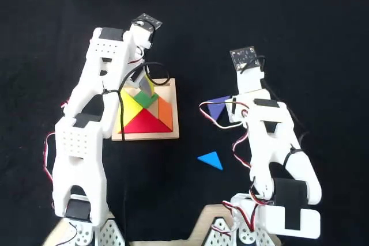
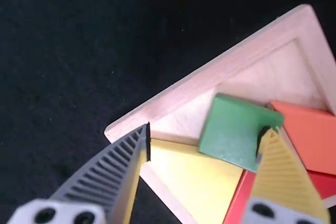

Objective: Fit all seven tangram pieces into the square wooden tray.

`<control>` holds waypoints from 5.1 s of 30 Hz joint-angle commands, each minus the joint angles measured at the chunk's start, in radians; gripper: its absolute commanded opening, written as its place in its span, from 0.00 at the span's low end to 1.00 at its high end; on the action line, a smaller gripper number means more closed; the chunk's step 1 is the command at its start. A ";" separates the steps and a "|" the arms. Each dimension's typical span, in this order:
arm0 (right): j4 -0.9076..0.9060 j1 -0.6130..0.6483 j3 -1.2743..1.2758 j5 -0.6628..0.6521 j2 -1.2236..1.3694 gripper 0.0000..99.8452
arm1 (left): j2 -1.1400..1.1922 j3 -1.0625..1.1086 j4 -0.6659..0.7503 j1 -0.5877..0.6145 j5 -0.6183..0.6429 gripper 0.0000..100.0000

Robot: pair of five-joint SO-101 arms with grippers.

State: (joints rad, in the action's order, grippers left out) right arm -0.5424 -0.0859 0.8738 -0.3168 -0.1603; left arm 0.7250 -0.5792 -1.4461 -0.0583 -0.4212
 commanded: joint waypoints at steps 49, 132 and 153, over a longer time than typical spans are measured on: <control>0.017 0.020 -0.002 0.000 -0.001 0.01 | -0.008 0.004 -0.049 0.031 -0.031 0.33; -0.753 0.321 -1.236 -0.753 0.871 0.01 | -1.514 1.844 0.710 0.496 0.295 0.26; -0.964 0.241 -1.681 -0.729 1.153 0.01 | -1.514 1.848 0.710 0.496 0.295 0.26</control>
State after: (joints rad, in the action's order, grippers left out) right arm -1.5551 0.2163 -0.7848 -1.0042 0.9613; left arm -0.7741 1.2774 -0.7511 0.4358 -0.1343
